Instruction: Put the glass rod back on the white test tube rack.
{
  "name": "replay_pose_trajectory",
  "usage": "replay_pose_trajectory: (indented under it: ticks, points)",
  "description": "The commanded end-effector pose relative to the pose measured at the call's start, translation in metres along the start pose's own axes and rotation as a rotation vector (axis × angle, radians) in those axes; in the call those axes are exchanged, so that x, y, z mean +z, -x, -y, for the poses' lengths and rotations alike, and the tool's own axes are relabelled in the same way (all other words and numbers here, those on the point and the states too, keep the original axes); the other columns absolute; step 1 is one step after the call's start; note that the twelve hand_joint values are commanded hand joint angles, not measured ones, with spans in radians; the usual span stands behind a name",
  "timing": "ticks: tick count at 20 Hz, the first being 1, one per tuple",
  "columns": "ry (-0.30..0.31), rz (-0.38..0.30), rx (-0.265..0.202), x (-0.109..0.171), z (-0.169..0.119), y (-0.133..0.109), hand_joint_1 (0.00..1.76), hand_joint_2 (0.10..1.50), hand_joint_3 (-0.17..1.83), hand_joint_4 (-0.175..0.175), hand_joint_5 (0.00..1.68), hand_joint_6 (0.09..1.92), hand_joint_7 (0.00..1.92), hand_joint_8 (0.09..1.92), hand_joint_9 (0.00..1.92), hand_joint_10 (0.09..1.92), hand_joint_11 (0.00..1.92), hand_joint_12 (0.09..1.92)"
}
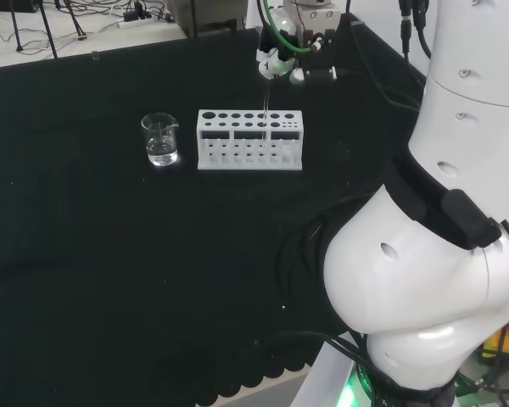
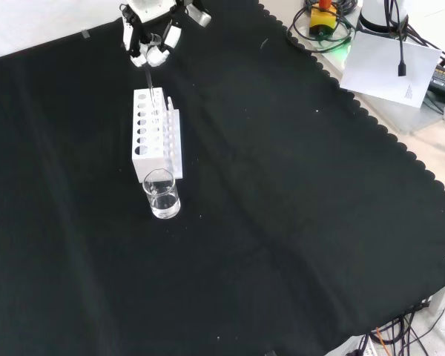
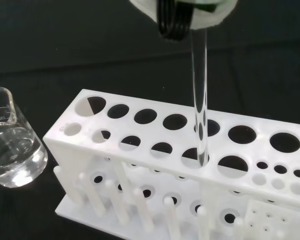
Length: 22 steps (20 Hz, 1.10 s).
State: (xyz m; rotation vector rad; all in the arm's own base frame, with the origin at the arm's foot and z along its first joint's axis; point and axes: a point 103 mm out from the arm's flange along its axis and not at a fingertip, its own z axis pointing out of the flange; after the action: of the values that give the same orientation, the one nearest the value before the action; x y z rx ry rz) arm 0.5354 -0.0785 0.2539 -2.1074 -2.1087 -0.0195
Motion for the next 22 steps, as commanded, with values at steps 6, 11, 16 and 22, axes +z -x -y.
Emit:
replay_pose_trajectory:
  ticks: [6, 11, 16, 22]
  points:
    - [-0.019, -0.009, -0.011, 0.006, -0.008, -0.004, 1.29, 0.85, 0.47, -0.175, 1.04, 0.71, 1.11, 1.20, 1.67, 0.95, 1.35, 1.02]
    - [-0.015, -0.029, -0.006, 0.002, -0.005, 0.000, 1.28, 0.77, 0.57, -0.175, 1.06, 0.77, 1.22, 1.10, 1.73, 0.91, 1.41, 0.97]
    - [-0.008, -0.032, -0.005, -0.004, -0.001, 0.000, 1.34, 0.71, 0.62, -0.175, 0.95, 0.92, 1.25, 0.85, 1.77, 0.90, 1.46, 0.92]
    - [0.005, -0.034, -0.012, -0.009, 0.001, -0.002, 1.41, 0.46, 0.92, -0.175, 0.76, 0.99, 1.06, 0.88, 1.80, 0.94, 1.50, 0.92]
